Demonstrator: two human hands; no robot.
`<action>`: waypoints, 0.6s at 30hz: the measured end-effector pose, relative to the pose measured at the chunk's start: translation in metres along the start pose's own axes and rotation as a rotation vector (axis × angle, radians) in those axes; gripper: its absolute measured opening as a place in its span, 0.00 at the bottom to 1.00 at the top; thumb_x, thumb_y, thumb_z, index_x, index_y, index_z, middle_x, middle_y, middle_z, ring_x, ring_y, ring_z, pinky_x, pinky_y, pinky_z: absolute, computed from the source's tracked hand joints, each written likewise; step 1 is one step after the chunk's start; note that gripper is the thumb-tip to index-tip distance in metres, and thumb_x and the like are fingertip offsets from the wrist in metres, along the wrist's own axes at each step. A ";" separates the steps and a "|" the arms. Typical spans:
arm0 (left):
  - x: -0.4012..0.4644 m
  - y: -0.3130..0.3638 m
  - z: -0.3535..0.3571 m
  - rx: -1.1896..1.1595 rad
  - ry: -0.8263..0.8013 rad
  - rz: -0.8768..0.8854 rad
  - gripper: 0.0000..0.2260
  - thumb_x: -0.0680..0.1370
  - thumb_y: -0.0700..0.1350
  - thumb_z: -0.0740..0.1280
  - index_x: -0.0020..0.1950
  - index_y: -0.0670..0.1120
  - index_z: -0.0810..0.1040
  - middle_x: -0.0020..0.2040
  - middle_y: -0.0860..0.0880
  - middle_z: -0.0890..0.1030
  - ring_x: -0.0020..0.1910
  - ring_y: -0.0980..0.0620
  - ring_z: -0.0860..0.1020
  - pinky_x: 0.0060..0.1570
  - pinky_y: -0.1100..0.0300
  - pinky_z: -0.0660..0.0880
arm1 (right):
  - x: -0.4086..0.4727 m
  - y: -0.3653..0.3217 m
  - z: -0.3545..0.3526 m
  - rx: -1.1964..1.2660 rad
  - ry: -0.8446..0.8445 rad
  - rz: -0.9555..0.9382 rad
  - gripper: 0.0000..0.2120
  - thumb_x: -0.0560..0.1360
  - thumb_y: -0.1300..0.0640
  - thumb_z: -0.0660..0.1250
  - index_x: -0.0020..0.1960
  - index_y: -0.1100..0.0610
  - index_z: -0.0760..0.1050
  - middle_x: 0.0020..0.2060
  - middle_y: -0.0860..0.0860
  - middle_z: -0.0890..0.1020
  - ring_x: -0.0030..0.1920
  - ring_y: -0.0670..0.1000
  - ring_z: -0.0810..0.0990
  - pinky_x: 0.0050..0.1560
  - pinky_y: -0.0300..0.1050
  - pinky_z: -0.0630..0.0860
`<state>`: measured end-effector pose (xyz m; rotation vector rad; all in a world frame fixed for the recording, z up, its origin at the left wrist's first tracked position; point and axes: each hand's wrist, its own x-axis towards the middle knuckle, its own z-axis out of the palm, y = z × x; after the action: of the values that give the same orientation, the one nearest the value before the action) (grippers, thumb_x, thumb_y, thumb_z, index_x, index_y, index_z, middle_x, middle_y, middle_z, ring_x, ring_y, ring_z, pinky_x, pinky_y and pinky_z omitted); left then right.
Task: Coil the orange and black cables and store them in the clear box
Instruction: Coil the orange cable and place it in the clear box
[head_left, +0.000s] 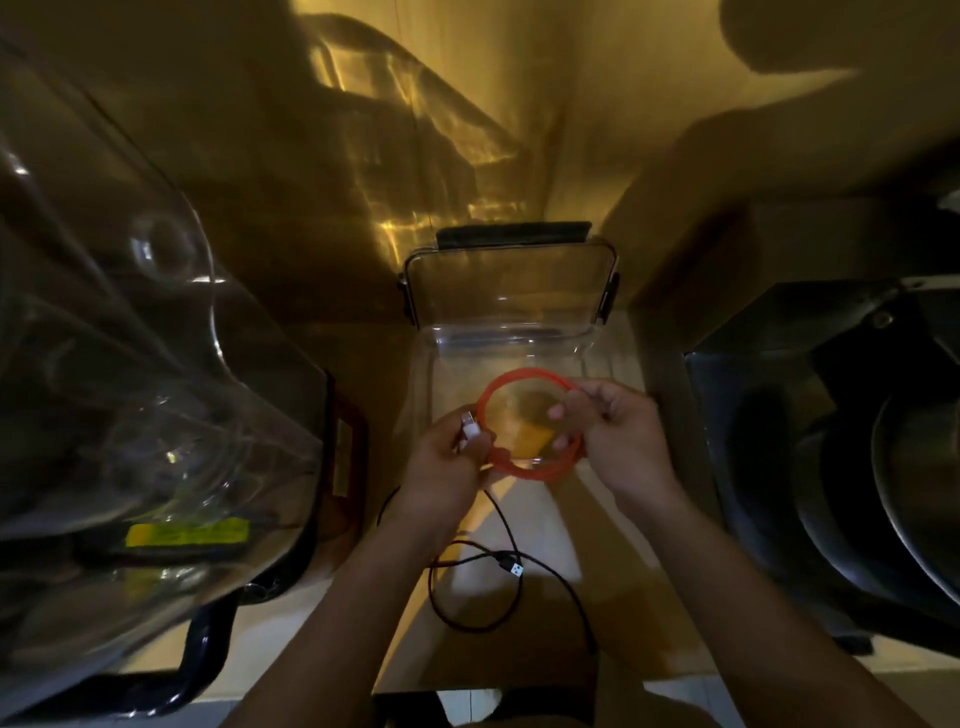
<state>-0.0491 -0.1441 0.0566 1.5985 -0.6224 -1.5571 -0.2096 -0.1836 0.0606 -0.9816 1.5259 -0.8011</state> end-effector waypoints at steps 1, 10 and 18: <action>0.007 -0.001 0.002 0.008 0.059 0.015 0.11 0.81 0.35 0.61 0.49 0.47 0.79 0.46 0.45 0.80 0.46 0.49 0.80 0.40 0.61 0.82 | 0.006 0.000 0.003 -0.019 -0.005 0.016 0.09 0.80 0.62 0.63 0.57 0.58 0.80 0.44 0.55 0.85 0.30 0.48 0.79 0.37 0.56 0.81; 0.059 -0.011 0.014 -0.102 0.371 -0.075 0.08 0.82 0.37 0.62 0.46 0.39 0.79 0.37 0.46 0.80 0.32 0.54 0.78 0.32 0.62 0.78 | 0.054 0.002 0.032 -0.107 -0.116 0.129 0.24 0.78 0.69 0.58 0.53 0.40 0.77 0.47 0.52 0.83 0.35 0.53 0.81 0.42 0.60 0.82; 0.092 -0.019 0.020 -0.224 0.465 -0.302 0.10 0.83 0.41 0.60 0.57 0.39 0.78 0.43 0.48 0.81 0.42 0.52 0.80 0.47 0.55 0.77 | 0.089 0.019 0.057 -0.113 -0.188 0.195 0.22 0.79 0.69 0.55 0.69 0.54 0.70 0.53 0.55 0.79 0.40 0.56 0.79 0.38 0.50 0.80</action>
<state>-0.0614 -0.2116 -0.0109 1.8503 0.0471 -1.3305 -0.1621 -0.2545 -0.0037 -0.9453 1.4883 -0.4756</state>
